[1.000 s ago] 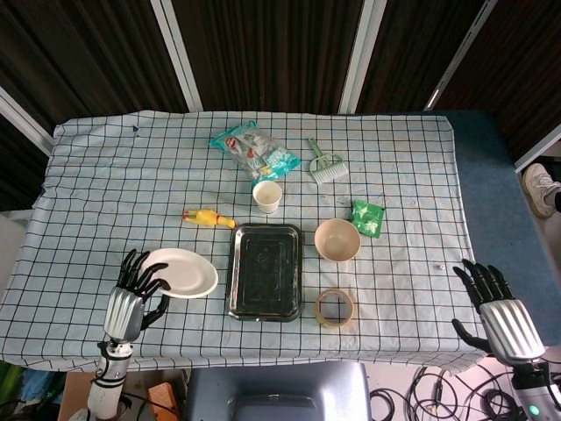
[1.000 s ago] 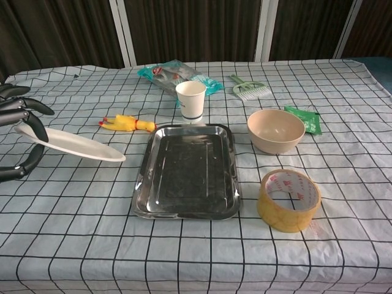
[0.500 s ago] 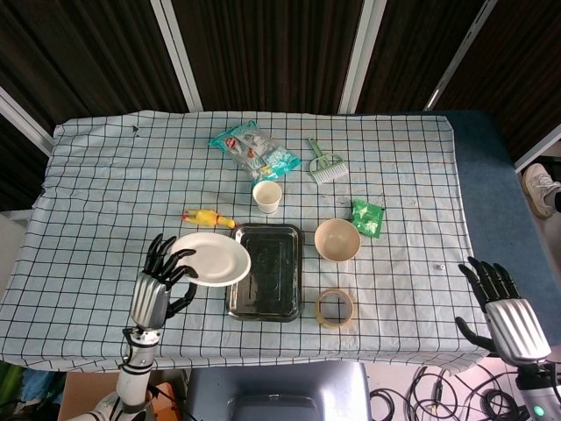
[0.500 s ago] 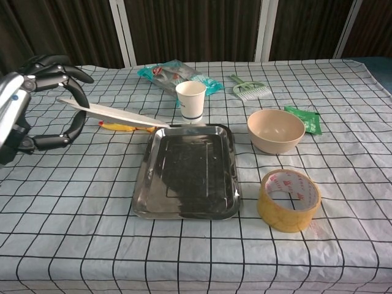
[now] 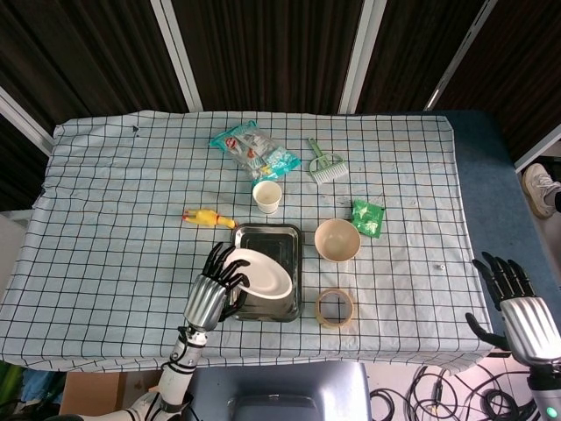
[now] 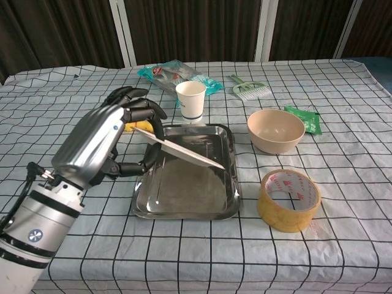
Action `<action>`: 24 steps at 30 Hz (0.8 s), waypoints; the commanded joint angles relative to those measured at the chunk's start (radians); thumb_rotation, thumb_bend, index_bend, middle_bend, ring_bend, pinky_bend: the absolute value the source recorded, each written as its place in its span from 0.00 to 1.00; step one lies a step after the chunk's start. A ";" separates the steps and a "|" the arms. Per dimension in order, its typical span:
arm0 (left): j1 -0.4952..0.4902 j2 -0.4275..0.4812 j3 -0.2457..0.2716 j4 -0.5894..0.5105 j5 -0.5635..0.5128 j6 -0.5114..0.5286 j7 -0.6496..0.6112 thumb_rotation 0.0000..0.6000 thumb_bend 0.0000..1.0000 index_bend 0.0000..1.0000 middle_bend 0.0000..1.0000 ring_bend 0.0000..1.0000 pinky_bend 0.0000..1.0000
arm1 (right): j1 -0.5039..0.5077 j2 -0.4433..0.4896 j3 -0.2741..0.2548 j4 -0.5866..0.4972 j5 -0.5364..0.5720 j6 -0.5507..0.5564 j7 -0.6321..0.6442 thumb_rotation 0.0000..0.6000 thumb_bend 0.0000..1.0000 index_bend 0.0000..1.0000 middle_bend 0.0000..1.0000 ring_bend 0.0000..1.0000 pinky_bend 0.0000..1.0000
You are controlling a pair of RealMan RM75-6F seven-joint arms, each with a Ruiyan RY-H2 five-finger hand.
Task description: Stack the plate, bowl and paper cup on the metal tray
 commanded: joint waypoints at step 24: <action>0.040 0.071 0.052 -0.042 -0.090 -0.173 -0.029 1.00 0.47 0.64 0.29 0.10 0.04 | -0.023 0.067 -0.010 0.007 -0.042 0.059 0.151 1.00 0.24 0.00 0.00 0.00 0.00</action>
